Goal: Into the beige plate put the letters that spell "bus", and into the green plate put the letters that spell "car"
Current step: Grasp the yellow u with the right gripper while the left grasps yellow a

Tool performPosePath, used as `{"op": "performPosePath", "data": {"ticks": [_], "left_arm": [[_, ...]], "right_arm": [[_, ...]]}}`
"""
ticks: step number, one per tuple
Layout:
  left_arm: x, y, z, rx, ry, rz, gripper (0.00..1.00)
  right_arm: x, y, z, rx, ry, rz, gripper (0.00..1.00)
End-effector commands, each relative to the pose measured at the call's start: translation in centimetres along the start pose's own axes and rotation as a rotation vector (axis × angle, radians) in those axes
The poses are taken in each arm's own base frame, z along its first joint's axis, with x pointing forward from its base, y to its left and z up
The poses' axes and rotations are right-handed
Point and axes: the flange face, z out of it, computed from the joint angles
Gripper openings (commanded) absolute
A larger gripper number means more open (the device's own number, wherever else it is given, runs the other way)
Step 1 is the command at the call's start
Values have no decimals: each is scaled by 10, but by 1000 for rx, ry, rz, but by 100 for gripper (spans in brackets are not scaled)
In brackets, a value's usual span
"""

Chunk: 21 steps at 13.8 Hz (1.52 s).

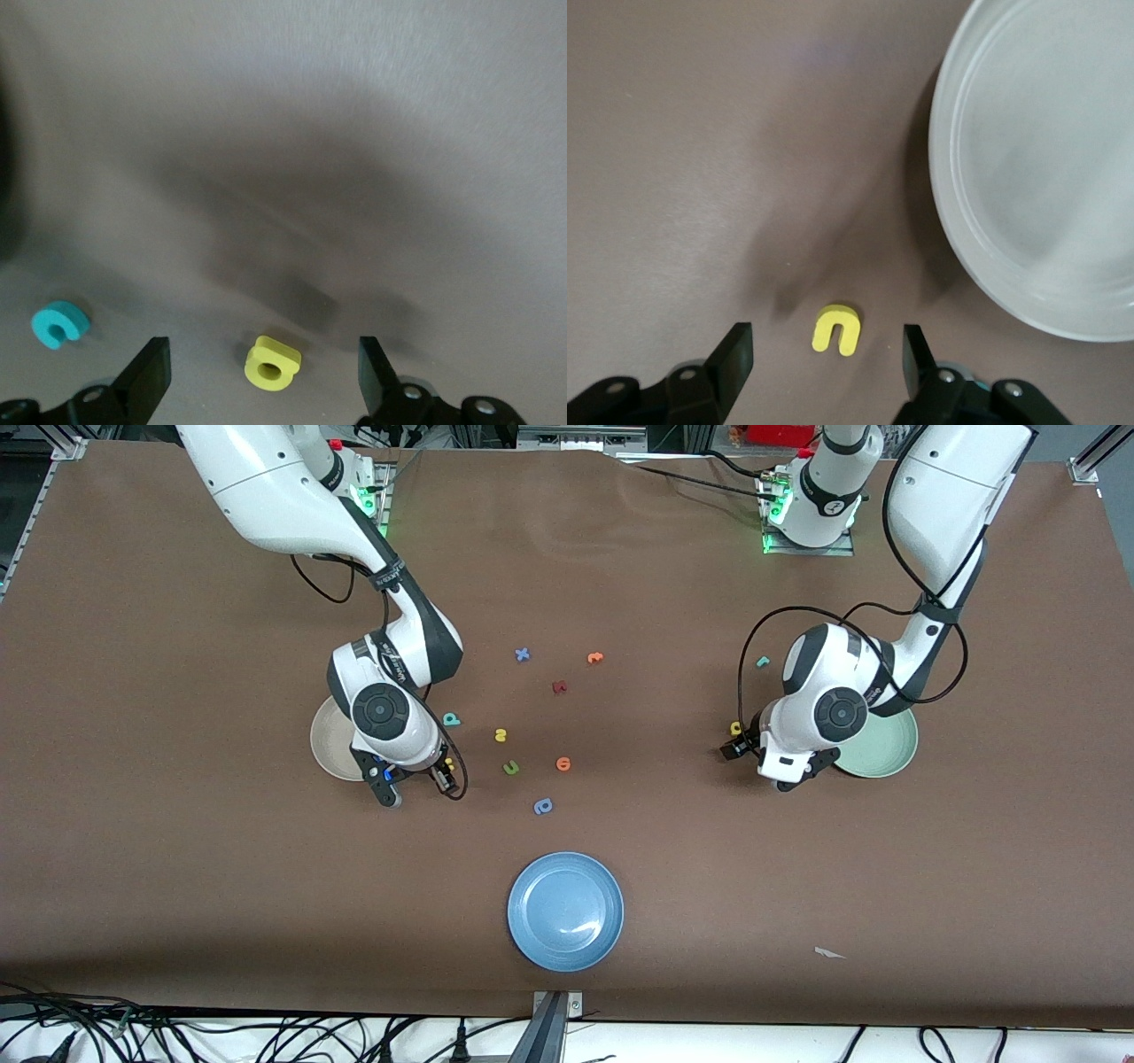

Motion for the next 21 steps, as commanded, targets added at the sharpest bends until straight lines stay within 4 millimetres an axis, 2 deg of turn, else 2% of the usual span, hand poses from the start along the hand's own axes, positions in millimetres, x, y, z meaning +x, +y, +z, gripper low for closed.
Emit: {"op": "performPosePath", "data": {"ticks": [1, 2, 4, 6, 8, 13, 15, 16, 17, 19, 21], "left_arm": [[-11, 2, 13, 19, -9, -25, 92], [-12, 1, 14, 22, -11, -25, 91], [-13, 1, 14, 23, -12, -27, 89], [-10, -4, 15, 22, -17, -39, 83], [-8, -6, 9, 10, -12, -48, 82], [-17, -15, 17, -20, 20, -46, 82], [-17, -15, 16, -22, 19, -50, 74], [-18, -14, 16, -23, 19, -48, 68], [-18, -14, 16, -23, 19, -48, 60], [-17, -15, 16, -23, 18, -54, 43], [-17, -15, 16, -23, 18, -66, 34]], "right_arm": [[-12, 0, 10, 1, 20, 57, 73], [-17, 0, 13, -4, 18, 59, 73], [-17, 0, 18, -10, 20, 56, 64], [-14, 0, 19, -11, 22, 59, 61], [-11, 2, 23, -19, 25, 62, 61], [-13, 1, 24, -7, 22, 64, 49], [-12, 2, 27, -12, 24, 66, 49], [-13, 1, 27, -12, 23, 66, 48], [-13, 1, 27, -12, 23, 66, 39], [-13, 1, 27, -12, 23, 66, 30], [-14, 2, 31, -18, 21, 64, 26]]}}
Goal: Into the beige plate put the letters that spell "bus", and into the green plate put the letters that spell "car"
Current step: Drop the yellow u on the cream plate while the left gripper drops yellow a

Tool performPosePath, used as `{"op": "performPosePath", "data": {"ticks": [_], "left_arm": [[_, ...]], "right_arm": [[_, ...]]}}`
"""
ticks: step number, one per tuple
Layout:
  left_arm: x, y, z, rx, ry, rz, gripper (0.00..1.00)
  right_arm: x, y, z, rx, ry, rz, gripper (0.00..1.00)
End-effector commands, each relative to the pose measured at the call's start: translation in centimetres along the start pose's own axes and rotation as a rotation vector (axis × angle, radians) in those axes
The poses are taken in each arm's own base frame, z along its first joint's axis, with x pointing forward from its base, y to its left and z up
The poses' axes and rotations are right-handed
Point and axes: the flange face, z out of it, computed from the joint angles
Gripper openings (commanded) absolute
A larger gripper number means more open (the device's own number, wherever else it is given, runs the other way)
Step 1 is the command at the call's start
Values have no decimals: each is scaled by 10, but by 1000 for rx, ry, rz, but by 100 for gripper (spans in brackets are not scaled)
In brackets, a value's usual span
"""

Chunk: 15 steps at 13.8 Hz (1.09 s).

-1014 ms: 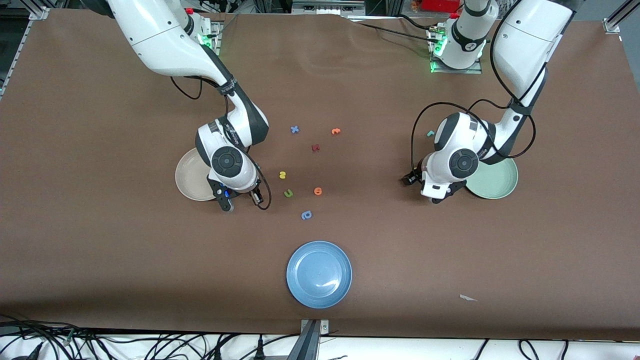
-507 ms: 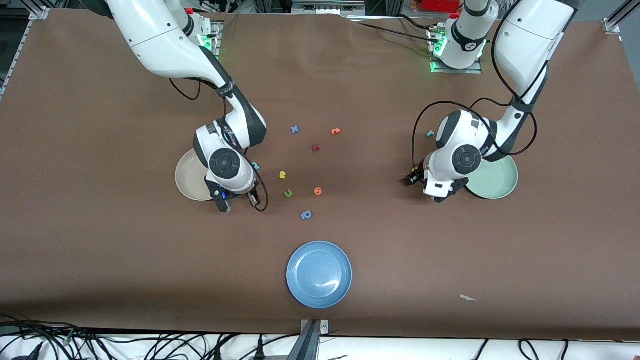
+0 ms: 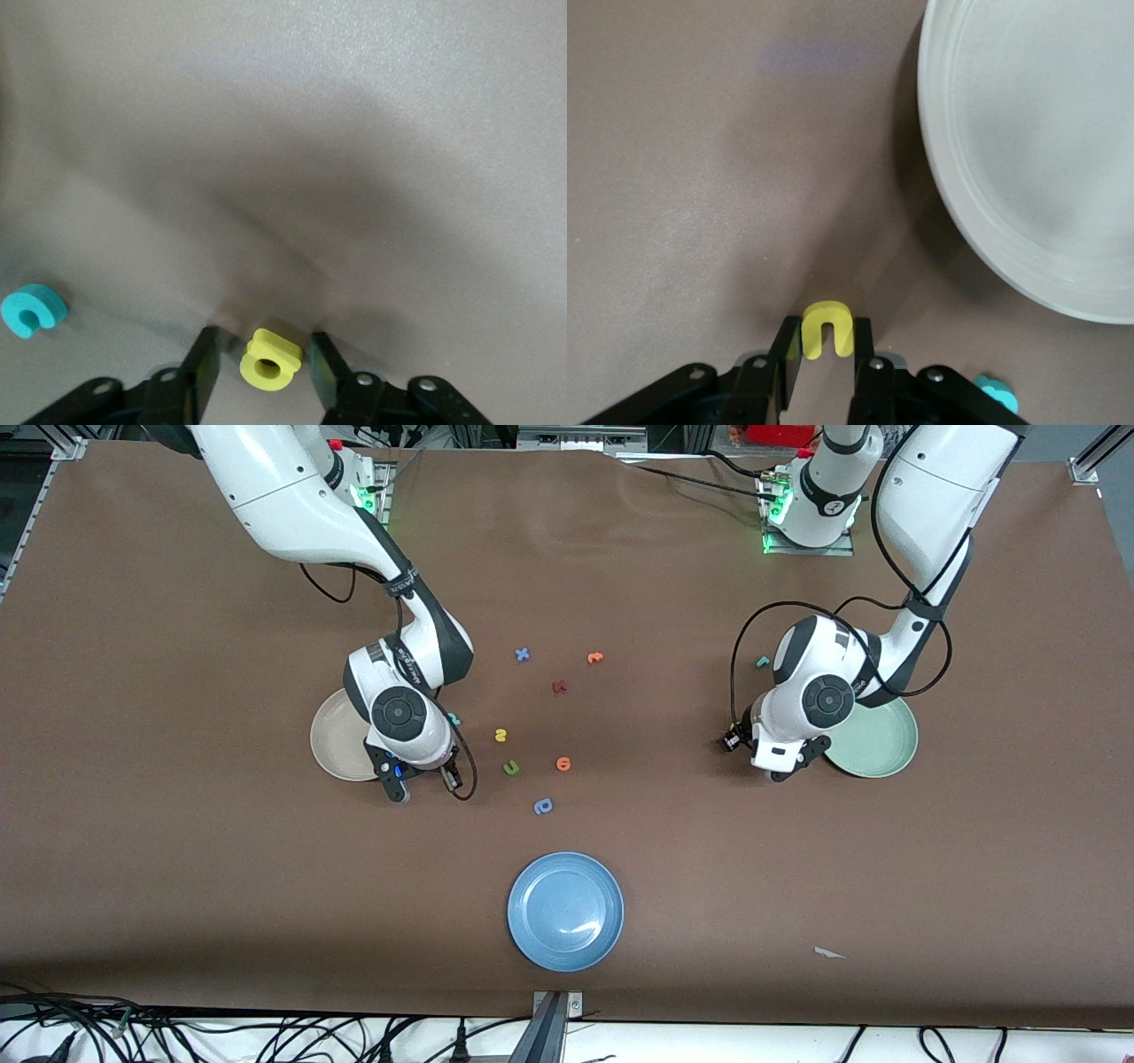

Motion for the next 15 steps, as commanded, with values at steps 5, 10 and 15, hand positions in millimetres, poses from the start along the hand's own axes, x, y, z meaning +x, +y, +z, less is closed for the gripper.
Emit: {"op": "performPosePath", "data": {"ticks": [5, 10, 15], "left_arm": [[-4, -10, 3, 3, -9, -49, 22], [-7, -11, -31, 28, -5, 0, 13], [23, -60, -88, 73, -61, 121, 12]], "right_arm": [[-7, -6, -33, 51, 22, -10, 26], [39, 27, -91, -52, 55, -182, 26], [96, 103, -53, -76, 60, -310, 26]]}}
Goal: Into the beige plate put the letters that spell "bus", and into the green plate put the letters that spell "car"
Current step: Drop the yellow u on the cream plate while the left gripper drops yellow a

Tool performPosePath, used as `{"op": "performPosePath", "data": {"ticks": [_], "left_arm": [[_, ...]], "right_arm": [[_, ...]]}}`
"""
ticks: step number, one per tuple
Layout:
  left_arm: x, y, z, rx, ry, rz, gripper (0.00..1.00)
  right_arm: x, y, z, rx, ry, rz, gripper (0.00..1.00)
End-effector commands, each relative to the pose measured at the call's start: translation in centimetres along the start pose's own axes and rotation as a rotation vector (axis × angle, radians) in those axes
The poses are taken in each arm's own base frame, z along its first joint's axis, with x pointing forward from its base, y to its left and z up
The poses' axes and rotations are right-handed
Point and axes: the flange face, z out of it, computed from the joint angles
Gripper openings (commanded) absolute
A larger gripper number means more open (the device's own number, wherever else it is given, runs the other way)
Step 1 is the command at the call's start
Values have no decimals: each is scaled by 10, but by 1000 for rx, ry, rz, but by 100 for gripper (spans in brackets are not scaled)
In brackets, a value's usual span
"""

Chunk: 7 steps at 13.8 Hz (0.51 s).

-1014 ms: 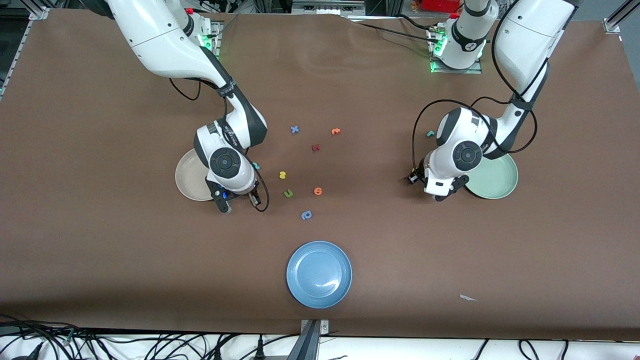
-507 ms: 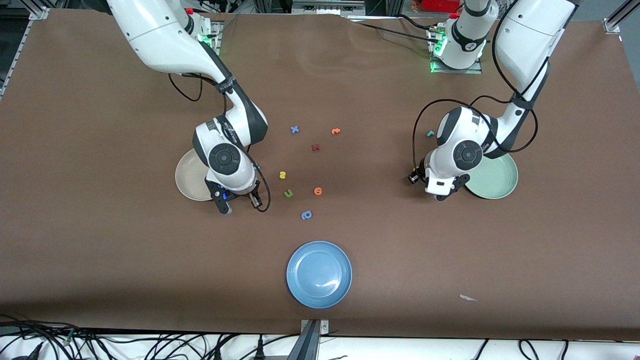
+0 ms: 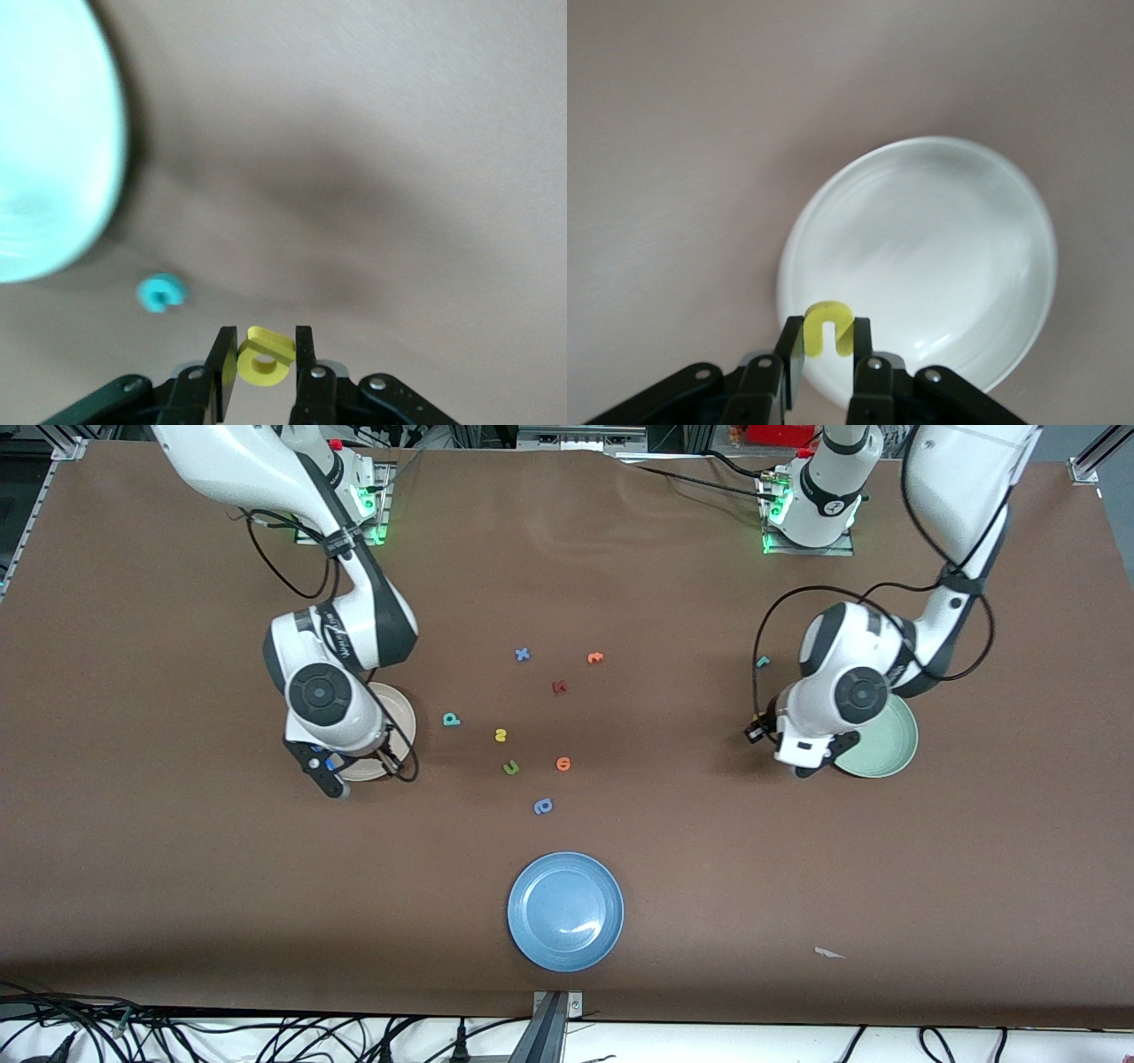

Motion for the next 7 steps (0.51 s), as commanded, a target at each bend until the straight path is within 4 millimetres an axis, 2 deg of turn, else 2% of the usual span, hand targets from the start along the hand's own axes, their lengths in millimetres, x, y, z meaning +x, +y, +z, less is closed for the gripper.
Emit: {"op": "performPosePath", "data": {"ticks": [1, 3, 4, 5, 6, 7], "left_arm": [[13, -38, -23, 19, -54, 87, 12], [30, -70, -18, 40, -108, 162, 12], [40, -86, -16, 34, -120, 186, 12], [51, -102, -13, 22, -132, 207, 13], [59, -113, -9, 26, -138, 235, 13], [68, -126, -2, 57, -134, 266, 13]], "right_arm": [[-2, 53, 42, 32, 1, -61, 26], [-8, 63, 68, 54, 6, -69, 27], [-10, 64, 72, 54, 4, -67, 35], [-10, 63, 70, 55, 4, -56, 82], [-9, 63, 66, 60, 7, -57, 100], [-8, 61, 59, 67, 11, -62, 100]]}}
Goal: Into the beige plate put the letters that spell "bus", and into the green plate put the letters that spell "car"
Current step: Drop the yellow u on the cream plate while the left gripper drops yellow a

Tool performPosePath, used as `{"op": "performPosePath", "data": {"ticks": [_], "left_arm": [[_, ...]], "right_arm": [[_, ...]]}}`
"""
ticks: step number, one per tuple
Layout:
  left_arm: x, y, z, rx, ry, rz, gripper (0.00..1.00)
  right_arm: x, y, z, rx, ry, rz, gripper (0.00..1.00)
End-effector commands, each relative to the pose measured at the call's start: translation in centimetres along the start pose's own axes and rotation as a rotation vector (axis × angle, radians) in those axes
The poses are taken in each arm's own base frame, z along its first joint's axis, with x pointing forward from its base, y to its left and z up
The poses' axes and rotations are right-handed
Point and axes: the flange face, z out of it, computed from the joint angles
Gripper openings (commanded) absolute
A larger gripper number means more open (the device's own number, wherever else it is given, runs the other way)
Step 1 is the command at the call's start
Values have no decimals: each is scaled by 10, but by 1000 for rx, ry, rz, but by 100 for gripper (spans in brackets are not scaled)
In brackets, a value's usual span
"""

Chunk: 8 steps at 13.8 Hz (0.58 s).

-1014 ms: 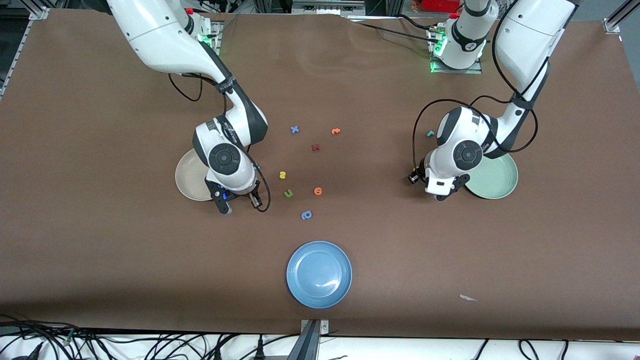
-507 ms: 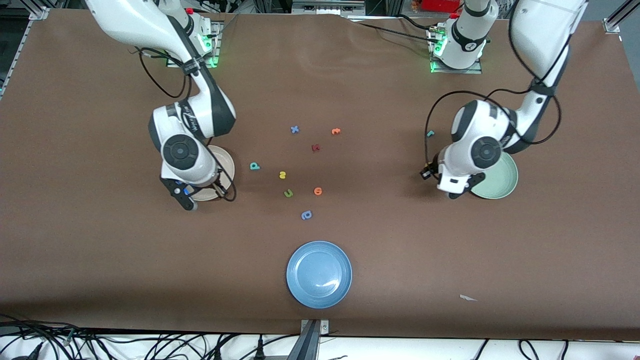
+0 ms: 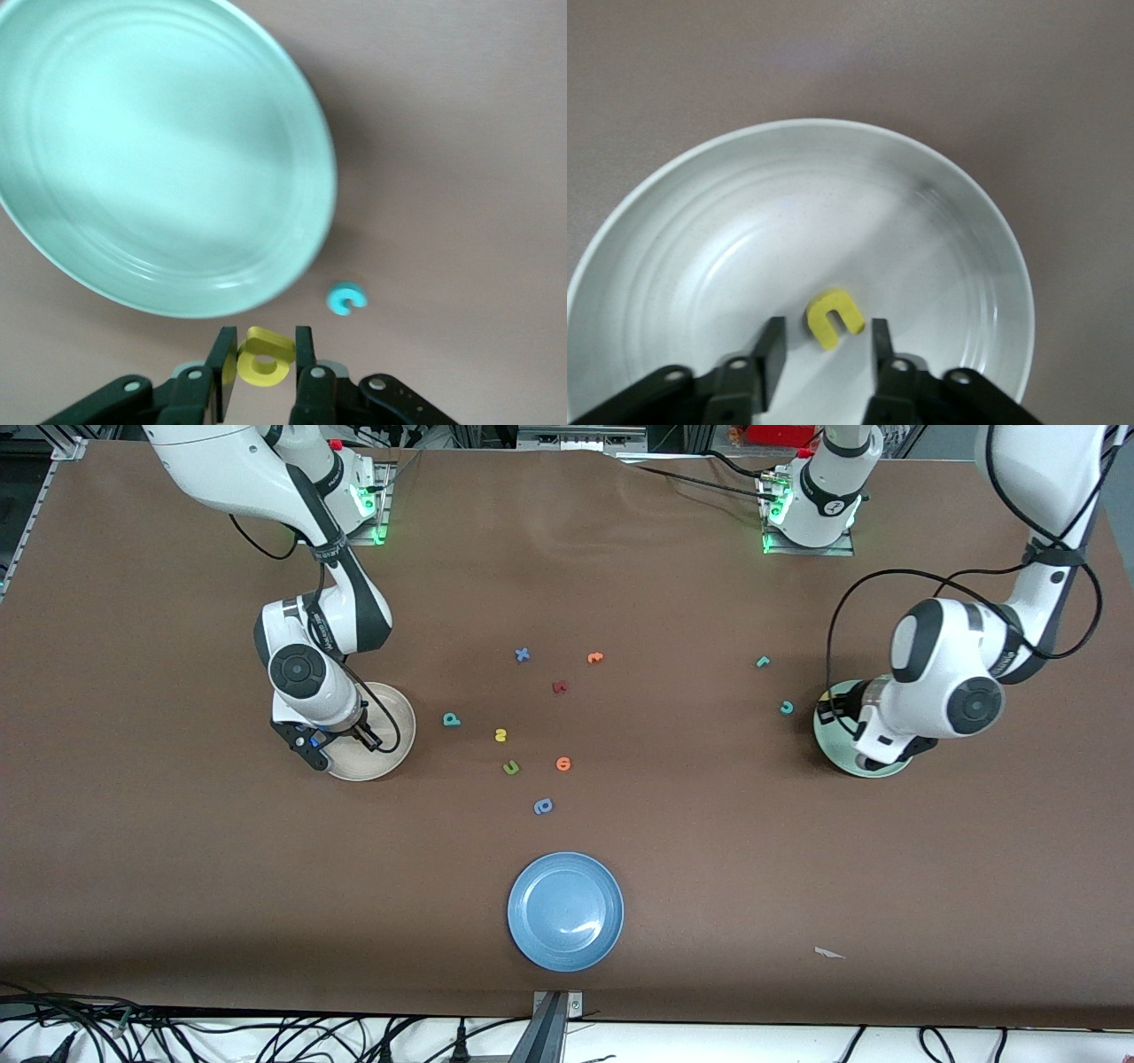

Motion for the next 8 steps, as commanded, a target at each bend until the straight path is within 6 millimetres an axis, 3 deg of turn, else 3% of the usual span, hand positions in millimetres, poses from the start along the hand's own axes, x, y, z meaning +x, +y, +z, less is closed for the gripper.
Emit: {"op": "performPosePath", "data": {"ticks": [1, 3, 6, 7, 8], "left_arm": [[14, -28, 16, 55, -12, 73, 13], [24, -26, 35, 50, -11, 80, 15], [35, -30, 55, 50, 0, 87, 20], [35, -31, 56, 54, 0, 87, 36], [36, -34, 54, 53, 3, 84, 67]], "right_arm": [[-1, -2, -34, 37, 4, -8, 100], [-8, -16, -58, 10, -23, -21, 100], [-44, -53, -85, 77, -126, 70, 100], [-61, -66, -92, 95, -143, 113, 99], [-75, -75, -87, 86, -144, 164, 97]]}}
